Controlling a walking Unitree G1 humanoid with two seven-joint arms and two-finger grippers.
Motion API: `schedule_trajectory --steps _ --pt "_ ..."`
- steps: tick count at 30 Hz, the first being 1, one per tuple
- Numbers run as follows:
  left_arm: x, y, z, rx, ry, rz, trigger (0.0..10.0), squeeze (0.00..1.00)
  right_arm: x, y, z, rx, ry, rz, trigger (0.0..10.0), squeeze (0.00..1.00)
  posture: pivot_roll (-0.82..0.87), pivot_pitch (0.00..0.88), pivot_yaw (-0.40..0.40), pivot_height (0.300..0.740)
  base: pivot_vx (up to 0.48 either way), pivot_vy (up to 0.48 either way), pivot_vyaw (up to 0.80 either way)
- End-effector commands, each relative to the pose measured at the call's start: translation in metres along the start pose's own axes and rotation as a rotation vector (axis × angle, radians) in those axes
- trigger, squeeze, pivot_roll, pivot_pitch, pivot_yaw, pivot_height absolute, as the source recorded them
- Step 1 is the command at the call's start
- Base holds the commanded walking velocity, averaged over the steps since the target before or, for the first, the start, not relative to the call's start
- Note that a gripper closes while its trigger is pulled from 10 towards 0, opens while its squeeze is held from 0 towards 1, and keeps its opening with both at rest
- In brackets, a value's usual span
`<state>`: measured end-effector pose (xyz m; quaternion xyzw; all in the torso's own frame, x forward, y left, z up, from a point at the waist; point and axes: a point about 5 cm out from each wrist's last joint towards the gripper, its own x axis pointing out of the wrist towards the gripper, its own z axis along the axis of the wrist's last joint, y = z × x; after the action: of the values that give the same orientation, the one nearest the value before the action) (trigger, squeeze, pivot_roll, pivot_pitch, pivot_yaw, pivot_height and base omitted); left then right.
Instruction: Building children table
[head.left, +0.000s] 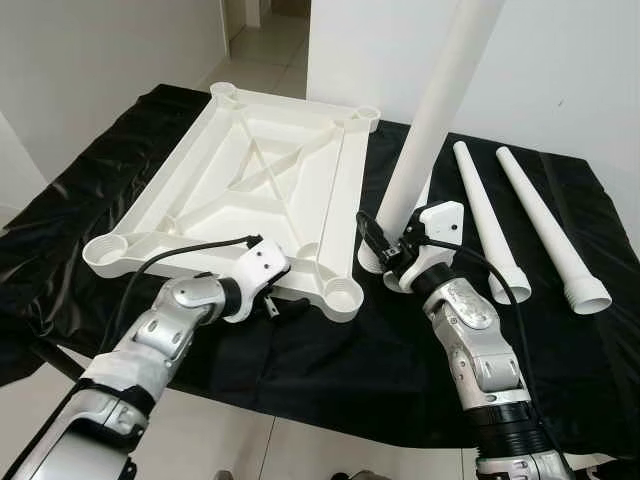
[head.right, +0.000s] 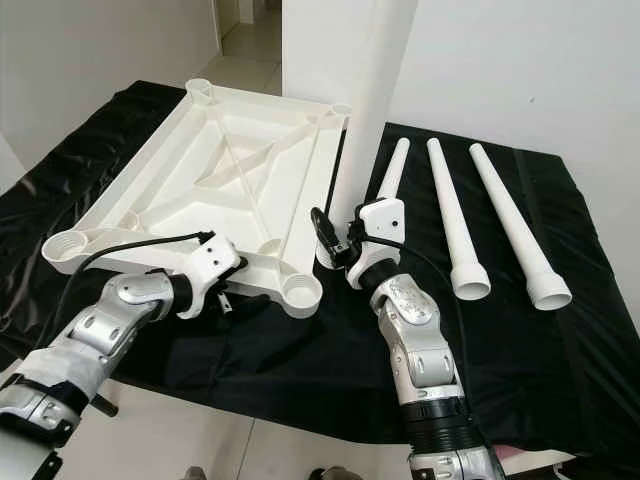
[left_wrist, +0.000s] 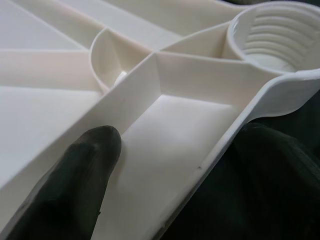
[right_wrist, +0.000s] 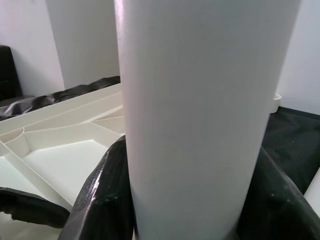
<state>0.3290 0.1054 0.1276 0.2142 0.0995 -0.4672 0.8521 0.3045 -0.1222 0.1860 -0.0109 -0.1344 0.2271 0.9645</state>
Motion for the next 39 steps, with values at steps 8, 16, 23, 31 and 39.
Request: schedule_trajectory --steps 8,16,23,31,39 --pt "0.025 0.002 0.028 0.045 -0.078 0.102 10.0 0.00 0.001 -0.001 0.004 0.006 -0.014 -0.014 10.0 0.00 0.01 0.068 -0.009 0.740 0.000 0.000 0.00" --pt "0.014 0.000 0.029 0.057 -0.125 0.060 10.0 0.00 -0.001 -0.002 -0.001 0.004 0.037 -0.040 10.0 0.00 0.01 0.069 -0.009 0.740 0.000 0.000 0.00" --pt "-0.006 0.007 0.047 -0.036 -0.266 0.065 10.0 0.00 0.000 -0.002 -0.007 -0.007 0.082 -0.032 10.0 0.00 0.03 0.071 -0.021 0.740 0.000 0.000 0.00" --pt "-0.020 -0.006 0.067 -0.181 -0.377 0.037 10.0 0.00 -0.003 0.008 -0.009 -0.030 0.086 0.038 10.0 0.00 0.04 0.073 -0.040 0.740 0.000 0.000 0.00" --pt "-0.022 -0.019 0.065 -0.150 -0.366 0.019 10.0 0.00 -0.008 0.013 -0.012 -0.031 0.092 0.060 10.0 0.00 0.06 0.071 -0.058 0.740 0.000 0.000 0.00"
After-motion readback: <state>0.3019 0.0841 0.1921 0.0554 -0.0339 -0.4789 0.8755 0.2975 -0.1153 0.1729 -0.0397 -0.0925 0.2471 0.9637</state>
